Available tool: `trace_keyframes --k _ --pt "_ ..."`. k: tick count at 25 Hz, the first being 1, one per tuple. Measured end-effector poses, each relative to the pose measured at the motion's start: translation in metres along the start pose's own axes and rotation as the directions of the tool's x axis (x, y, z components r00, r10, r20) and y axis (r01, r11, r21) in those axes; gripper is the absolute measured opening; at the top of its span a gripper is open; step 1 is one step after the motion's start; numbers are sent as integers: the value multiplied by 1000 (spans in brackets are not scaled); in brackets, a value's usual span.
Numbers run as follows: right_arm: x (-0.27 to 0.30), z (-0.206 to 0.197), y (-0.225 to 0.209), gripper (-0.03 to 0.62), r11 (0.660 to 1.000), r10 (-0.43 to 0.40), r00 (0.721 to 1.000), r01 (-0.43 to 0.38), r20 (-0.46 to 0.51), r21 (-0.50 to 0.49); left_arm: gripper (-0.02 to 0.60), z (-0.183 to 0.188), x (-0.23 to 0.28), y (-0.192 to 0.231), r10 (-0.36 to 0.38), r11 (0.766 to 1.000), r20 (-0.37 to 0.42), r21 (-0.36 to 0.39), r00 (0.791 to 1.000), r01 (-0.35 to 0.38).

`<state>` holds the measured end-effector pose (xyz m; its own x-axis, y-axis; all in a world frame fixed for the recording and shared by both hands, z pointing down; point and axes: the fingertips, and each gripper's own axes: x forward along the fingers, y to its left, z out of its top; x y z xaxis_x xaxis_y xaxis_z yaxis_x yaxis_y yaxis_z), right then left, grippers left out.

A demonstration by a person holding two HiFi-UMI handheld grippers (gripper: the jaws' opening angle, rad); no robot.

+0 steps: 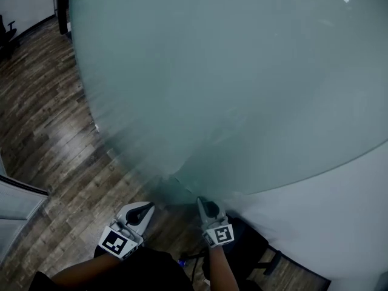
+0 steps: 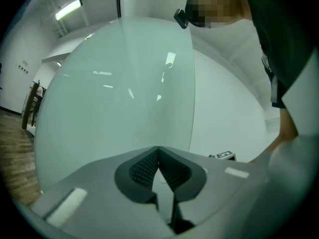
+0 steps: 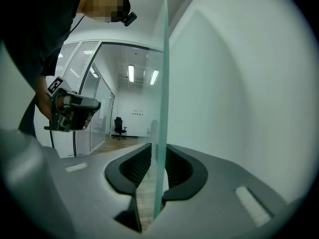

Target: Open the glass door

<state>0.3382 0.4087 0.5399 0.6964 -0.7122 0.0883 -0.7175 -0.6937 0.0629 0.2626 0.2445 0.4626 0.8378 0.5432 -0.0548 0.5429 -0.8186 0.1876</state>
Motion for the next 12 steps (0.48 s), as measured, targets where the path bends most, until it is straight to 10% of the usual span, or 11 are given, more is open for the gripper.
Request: trace_keyframes --k 12 --pt "5 -6 -48 77 997 68 998 -68 2 22 0 -9 73 -35 -320 947 -29 -50 947 318"
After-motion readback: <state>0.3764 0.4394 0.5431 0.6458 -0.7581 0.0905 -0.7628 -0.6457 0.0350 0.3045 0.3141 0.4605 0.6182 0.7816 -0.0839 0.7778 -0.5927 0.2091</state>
